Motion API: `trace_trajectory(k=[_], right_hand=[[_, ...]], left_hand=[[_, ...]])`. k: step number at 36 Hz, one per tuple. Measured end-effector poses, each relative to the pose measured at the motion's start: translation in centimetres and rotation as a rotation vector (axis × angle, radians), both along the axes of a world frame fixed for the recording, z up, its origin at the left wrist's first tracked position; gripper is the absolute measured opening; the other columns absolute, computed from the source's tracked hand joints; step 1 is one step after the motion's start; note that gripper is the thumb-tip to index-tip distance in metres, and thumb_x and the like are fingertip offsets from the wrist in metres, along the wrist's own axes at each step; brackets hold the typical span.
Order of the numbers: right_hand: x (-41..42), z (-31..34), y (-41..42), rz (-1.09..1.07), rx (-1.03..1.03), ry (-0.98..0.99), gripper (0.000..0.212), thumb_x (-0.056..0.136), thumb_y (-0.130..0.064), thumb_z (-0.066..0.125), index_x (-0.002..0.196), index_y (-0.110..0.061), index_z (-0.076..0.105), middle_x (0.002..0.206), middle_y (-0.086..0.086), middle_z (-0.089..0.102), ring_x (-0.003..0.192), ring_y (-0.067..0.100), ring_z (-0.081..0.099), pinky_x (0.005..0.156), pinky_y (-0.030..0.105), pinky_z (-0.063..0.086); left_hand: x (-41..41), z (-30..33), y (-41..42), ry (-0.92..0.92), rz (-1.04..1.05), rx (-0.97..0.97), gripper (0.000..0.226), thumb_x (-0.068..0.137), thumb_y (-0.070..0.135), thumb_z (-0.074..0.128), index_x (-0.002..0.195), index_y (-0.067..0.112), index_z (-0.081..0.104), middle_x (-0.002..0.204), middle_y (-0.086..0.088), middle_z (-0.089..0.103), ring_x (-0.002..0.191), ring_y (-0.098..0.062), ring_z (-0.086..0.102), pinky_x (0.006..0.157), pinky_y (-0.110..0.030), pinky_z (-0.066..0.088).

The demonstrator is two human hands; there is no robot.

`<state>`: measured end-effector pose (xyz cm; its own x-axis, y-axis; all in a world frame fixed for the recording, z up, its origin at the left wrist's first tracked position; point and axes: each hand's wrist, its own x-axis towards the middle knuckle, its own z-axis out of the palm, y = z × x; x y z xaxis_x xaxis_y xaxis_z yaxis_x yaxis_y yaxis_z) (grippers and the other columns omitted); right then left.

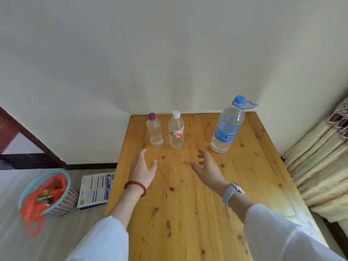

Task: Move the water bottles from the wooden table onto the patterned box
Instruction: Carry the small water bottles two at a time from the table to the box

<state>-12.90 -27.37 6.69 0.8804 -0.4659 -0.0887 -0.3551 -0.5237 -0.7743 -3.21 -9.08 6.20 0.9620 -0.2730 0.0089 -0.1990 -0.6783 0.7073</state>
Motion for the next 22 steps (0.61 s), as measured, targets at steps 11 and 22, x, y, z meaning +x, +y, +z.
trace_trajectory(k=[11,22], right_hand=[[17.1,-6.6,-2.2,-0.132,0.187,0.019,0.094,0.082,-0.029,0.067,0.146,-0.016,0.000,0.155,0.006,0.013,0.141,0.022,0.021,0.112,0.034,0.027],[20.8,-9.6,-3.3,-0.224,0.252,-0.079,0.063,0.079,-0.024,0.070,0.126,-0.014,0.029,0.114,-0.008,0.046,0.101,0.005,0.047,0.071,0.010,0.042]], left_hand=[[17.8,-7.7,-5.2,0.137,-0.009,-0.060,0.091,0.081,0.037,0.064,0.145,0.018,0.003,0.153,-0.010,0.014,0.139,-0.028,0.021,0.108,-0.044,0.030],[22.2,-10.8,-7.7,0.098,-0.078,-0.270,0.056,0.076,0.026,0.072,0.122,0.011,0.044,0.106,0.003,0.049,0.097,-0.014,0.049,0.080,-0.024,0.038]])
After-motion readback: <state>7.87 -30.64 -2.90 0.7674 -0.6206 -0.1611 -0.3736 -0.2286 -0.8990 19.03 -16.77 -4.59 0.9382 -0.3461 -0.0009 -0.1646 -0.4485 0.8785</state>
